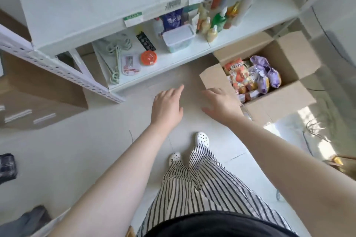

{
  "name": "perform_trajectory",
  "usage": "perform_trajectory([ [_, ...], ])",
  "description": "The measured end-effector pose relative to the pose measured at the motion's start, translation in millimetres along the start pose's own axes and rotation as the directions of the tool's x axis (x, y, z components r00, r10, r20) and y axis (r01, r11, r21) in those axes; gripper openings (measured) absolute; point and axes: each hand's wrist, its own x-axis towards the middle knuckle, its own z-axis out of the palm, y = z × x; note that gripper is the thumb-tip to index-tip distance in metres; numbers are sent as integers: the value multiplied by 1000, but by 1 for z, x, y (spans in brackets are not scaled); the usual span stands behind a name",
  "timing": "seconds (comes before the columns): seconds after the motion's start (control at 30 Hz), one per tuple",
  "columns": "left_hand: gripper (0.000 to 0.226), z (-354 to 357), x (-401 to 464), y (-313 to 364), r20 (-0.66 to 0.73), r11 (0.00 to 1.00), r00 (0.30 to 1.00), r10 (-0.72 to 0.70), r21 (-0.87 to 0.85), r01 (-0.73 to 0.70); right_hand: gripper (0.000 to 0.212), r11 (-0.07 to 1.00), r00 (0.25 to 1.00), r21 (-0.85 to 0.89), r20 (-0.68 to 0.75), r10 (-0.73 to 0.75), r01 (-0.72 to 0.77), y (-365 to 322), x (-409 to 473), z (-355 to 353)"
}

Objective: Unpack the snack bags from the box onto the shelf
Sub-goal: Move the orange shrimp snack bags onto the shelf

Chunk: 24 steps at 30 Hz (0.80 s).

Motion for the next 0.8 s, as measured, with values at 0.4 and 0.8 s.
perform_trajectory([
  [0.4, 69, 81, -8, 136, 230, 994, 970, 79, 57, -95, 58, 984, 984, -37, 42, 173, -172, 137, -109, 1],
  [0.8, 70, 134, 51, 271, 190, 997, 980, -55, 55, 46, 60, 972, 973, -79, 38, 226, -223, 321, -127, -60],
])
